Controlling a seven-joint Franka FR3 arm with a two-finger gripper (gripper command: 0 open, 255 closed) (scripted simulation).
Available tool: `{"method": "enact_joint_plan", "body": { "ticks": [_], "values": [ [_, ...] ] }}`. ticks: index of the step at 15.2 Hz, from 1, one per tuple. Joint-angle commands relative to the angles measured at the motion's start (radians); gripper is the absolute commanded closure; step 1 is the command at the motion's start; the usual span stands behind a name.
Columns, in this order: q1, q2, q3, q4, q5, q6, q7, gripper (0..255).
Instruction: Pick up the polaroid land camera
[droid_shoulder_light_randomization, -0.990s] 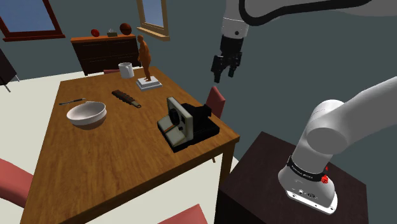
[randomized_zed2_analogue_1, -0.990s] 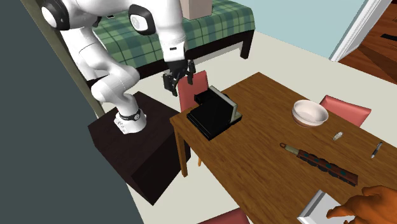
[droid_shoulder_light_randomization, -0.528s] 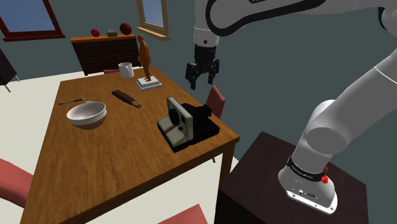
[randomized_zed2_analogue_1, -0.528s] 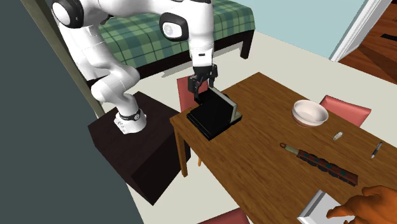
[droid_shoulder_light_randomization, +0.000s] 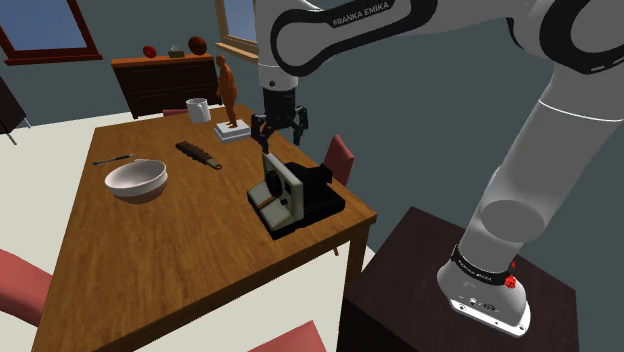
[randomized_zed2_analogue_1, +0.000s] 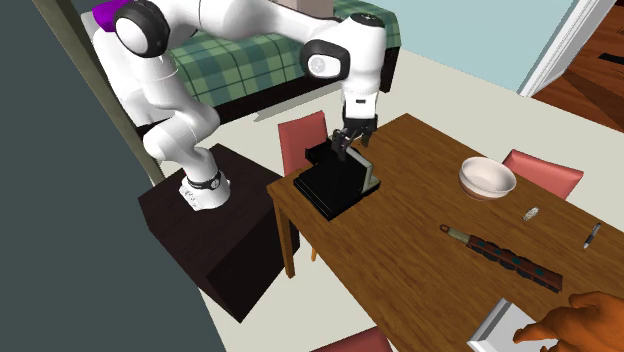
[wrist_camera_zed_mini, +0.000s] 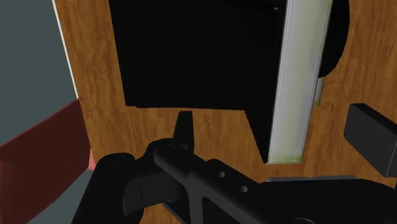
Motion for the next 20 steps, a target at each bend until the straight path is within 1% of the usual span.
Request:
{"method": "enact_joint_plan", "body": {
  "ticks": [1,2,9,11,12,20],
  "values": [
    [0.008,0.095,0.016,0.083,-0.034,-0.005,0.064,0],
    [0.014,0.129,0.019,0.114,-0.046,-0.009,0.086,0],
    [0.017,0.147,0.017,0.041,-0.055,0.082,0.092,0],
    [0.017,0.149,0.017,0.036,-0.056,0.089,0.093,0],
    [0.017,0.15,0.017,0.035,-0.056,0.09,0.094,255],
    [0.018,0.152,0.017,0.036,-0.057,0.09,0.094,255]
  ]
}}
